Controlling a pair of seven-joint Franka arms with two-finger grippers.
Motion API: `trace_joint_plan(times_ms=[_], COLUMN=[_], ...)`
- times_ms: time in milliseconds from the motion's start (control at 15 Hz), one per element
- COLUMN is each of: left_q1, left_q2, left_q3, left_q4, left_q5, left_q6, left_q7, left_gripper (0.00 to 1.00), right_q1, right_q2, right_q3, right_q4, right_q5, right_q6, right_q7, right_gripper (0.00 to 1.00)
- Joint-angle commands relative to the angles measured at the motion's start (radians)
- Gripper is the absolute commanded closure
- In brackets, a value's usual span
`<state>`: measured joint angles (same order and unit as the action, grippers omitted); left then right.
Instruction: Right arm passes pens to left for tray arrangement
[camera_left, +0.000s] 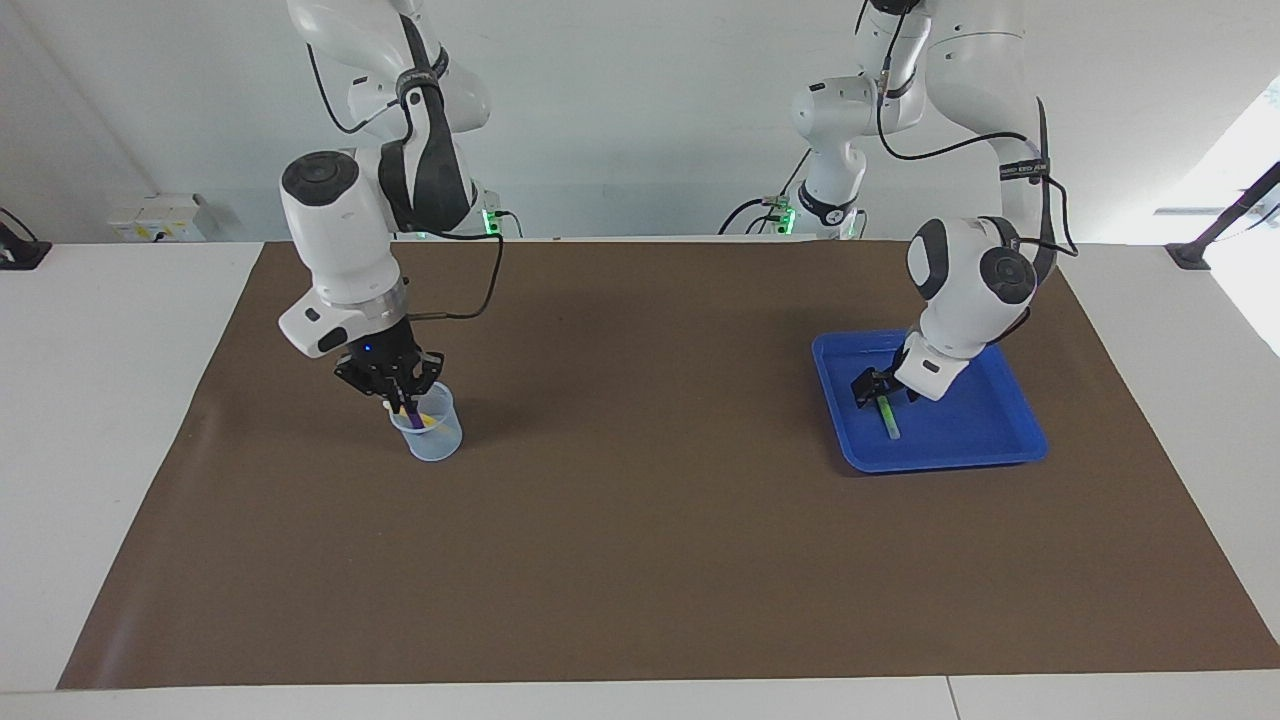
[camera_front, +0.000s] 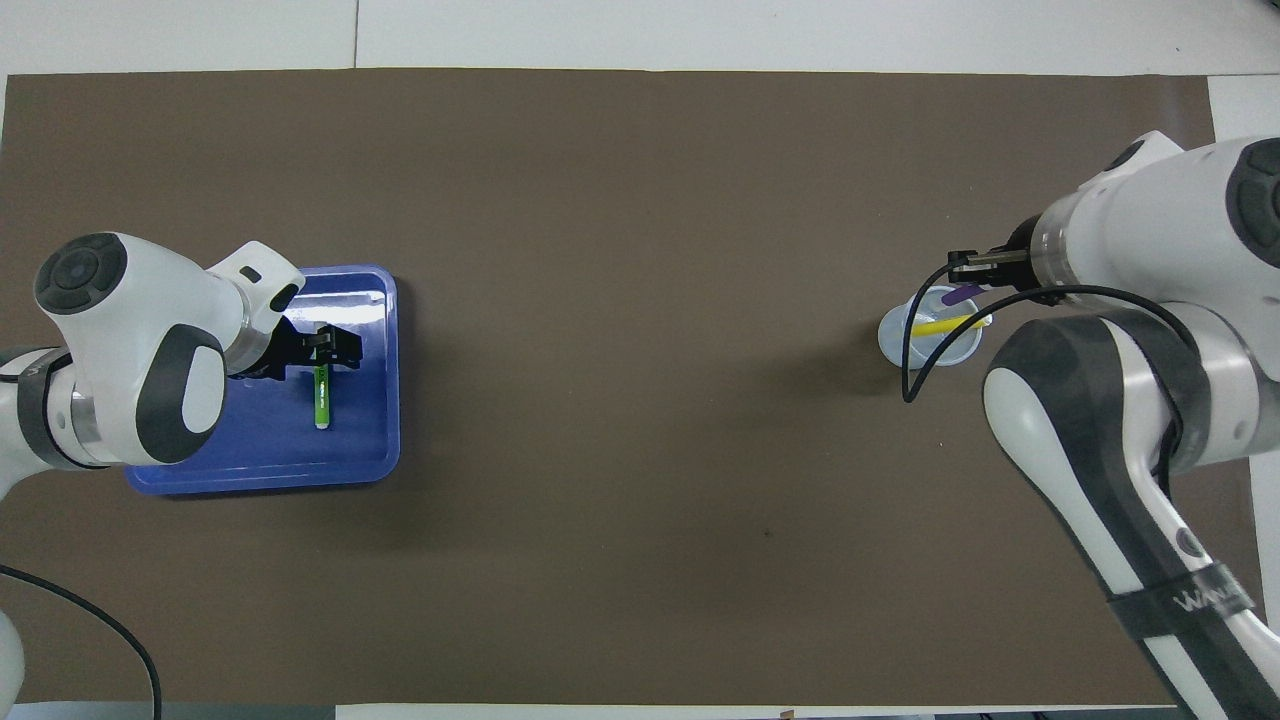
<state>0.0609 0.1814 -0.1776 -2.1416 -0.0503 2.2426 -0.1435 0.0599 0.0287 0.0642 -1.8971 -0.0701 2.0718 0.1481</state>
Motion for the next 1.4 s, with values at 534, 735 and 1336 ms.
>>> trace_joint_plan(times_ms=[534, 735, 1336], left_q1=[0.008, -0.004, -0.021], left_q2=[-0.036, -0.036, -0.18], left_q3=[-0.01, -0.01, -0.048], left_q4=[0.222, 0.333, 0.399], left_q5=[-0.026, -0.104, -0.396], left_q6=[-0.317, -0.429, -0.46], left_q7=[-0.054, -0.218, -1.037], left_gripper=[0.0, 0.0, 0.0], right_q1=[-0.002, 0.001, 0.004], right_q2=[0.022, 0.091, 0.18], right_q3=[0.17, 0.242, 0.473], right_q4=[0.197, 0.3, 0.38], right_q5=[0.439, 0.513, 0.601], right_q6=[-0.078, -0.065, 0.074], right_q7=[0.626, 0.917, 1.41], right_gripper=[1.0, 1.0, 1.0])
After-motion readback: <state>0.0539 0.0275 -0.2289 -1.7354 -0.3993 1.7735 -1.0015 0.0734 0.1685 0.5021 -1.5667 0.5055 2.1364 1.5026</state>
